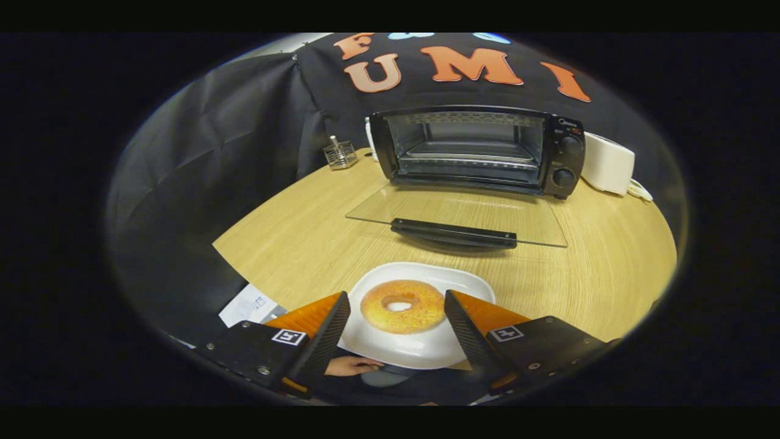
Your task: Open the toaster oven, put the food inside, and close the toaster oven door.
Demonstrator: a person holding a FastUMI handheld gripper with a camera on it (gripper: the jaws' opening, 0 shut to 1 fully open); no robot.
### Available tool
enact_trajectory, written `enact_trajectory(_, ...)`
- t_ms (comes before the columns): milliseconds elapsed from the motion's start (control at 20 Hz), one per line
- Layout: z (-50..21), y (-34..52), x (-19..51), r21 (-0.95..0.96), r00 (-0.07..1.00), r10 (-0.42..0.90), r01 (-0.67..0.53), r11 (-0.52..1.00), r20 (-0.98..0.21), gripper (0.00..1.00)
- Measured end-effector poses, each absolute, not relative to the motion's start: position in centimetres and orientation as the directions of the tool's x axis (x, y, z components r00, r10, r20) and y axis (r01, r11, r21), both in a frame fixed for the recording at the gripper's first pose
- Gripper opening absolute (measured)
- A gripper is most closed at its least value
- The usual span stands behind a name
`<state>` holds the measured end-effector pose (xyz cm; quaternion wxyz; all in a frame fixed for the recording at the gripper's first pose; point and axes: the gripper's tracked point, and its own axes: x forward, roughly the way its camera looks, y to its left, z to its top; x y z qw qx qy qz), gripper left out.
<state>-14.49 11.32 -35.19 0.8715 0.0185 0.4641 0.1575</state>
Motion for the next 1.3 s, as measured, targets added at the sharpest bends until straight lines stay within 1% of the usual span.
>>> enact_trajectory(200,-36.8,11.7,-15.0,0.149,0.495,0.269,-0.268,0.952,-0.826,0.93)
enact_trajectory(300,-36.9,12.0,-14.7,0.146,0.51,0.269,-0.268,0.952,-0.817,0.91)
enact_trajectory(350,-36.8,12.0,-14.7,0.15,0.514,0.271,-0.265,0.953,-0.814,0.88)
enact_trajectory(400,-36.7,12.0,-14.6,0.156,0.516,0.273,-0.258,0.953,-0.812,0.86)
enact_trajectory(550,-35.9,12.5,-14.2,0.2,0.533,0.307,-0.25,0.947,-0.789,0.74)
enact_trajectory(650,-34.7,12.7,-13.5,0.249,0.557,0.336,-0.229,0.941,-0.76,0.7)
enact_trajectory(900,-30.9,12.9,-9.8,0.413,0.643,0.395,-0.132,0.901,-0.656,0.69)
enact_trajectory(1050,-29.0,12.2,-6.7,0.499,0.709,0.39,-0.061,0.865,-0.588,0.69)
enact_trajectory(1300,-27.7,12.1,-1.2,0.656,0.766,0.396,0.043,0.754,-0.506,0.69)
